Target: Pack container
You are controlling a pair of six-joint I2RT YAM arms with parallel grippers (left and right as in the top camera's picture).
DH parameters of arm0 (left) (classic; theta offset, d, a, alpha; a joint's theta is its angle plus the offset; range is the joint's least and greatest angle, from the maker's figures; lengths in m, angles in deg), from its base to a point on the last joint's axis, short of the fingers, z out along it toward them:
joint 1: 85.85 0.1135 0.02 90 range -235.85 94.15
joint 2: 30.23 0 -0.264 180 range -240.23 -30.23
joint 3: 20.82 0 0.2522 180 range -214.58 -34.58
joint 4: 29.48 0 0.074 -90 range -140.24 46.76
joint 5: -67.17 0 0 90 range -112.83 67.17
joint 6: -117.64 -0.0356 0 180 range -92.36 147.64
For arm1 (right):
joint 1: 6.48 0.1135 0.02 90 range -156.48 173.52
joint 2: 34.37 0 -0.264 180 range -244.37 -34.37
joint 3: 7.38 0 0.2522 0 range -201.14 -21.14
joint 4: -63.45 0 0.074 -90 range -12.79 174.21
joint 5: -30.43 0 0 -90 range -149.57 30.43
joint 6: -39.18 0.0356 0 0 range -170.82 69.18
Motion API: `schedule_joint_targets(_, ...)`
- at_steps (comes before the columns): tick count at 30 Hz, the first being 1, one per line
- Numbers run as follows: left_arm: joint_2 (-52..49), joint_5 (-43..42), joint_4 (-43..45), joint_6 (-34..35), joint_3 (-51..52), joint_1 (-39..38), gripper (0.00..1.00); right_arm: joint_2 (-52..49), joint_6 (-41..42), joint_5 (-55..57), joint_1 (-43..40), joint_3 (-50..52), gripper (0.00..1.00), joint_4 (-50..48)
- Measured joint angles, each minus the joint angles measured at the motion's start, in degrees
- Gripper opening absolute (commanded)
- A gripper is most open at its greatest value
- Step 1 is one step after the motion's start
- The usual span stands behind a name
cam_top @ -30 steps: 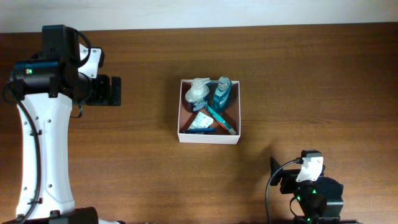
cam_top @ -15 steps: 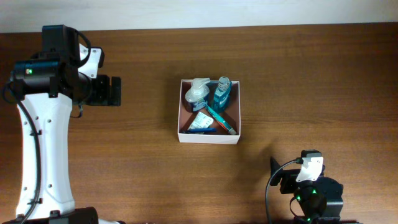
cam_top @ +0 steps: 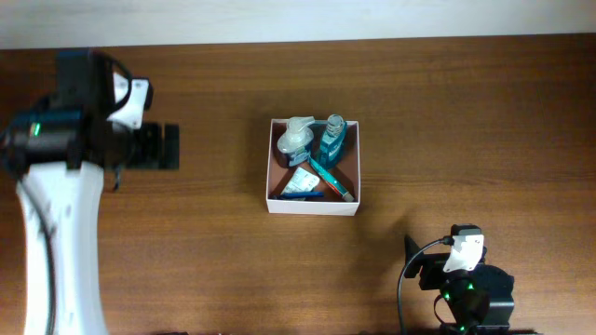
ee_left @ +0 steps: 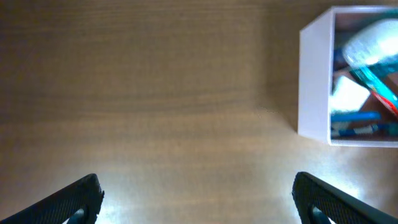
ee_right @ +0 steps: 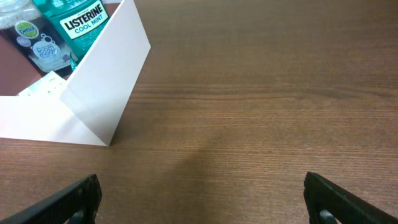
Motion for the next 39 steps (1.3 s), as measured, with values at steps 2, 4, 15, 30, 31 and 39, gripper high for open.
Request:
schedule_joint_targets(2, 5.55, 0.04, -0.15, 0.00, 3.45, 0.00, 1.00, 0.04, 0.02, 0.00, 0.00, 0.00, 0.99, 0.00)
schedule_joint_targets(4, 12.31, 0.02, -0.09, 0.00, 8.11, 0.00, 1.00, 0.04, -0.02, -0.02, 0.00, 0.00, 0.99, -0.09)
schedule_joint_targets(15, 50.10, 1.18, 39.28, -0.74, 48.13, 0.00, 1.00, 0.15, 0.00, -0.17, -0.02, 0.00, 0.99, -0.31)
schedule_joint_targets(30, 77.75, 1.40, 60.33, -0.92, 85.50, 0.00, 1.00, 0.15, 0.00, -0.17, -0.02, 0.00, 0.99, -0.31)
schedule_joint_targets(31, 78.12, 1.40, 60.63, -0.94, 86.53, 0.00, 1.00, 0.15, -0.02, -0.17, -0.02, 0.00, 0.99, -0.31)
schedule_joint_targets(39, 82.66, 1.40, 62.10, -0.94, 93.77, 0.00, 1.00, 0.15, -0.02, -0.17, -0.02, 0.00, 0.99, -0.31)
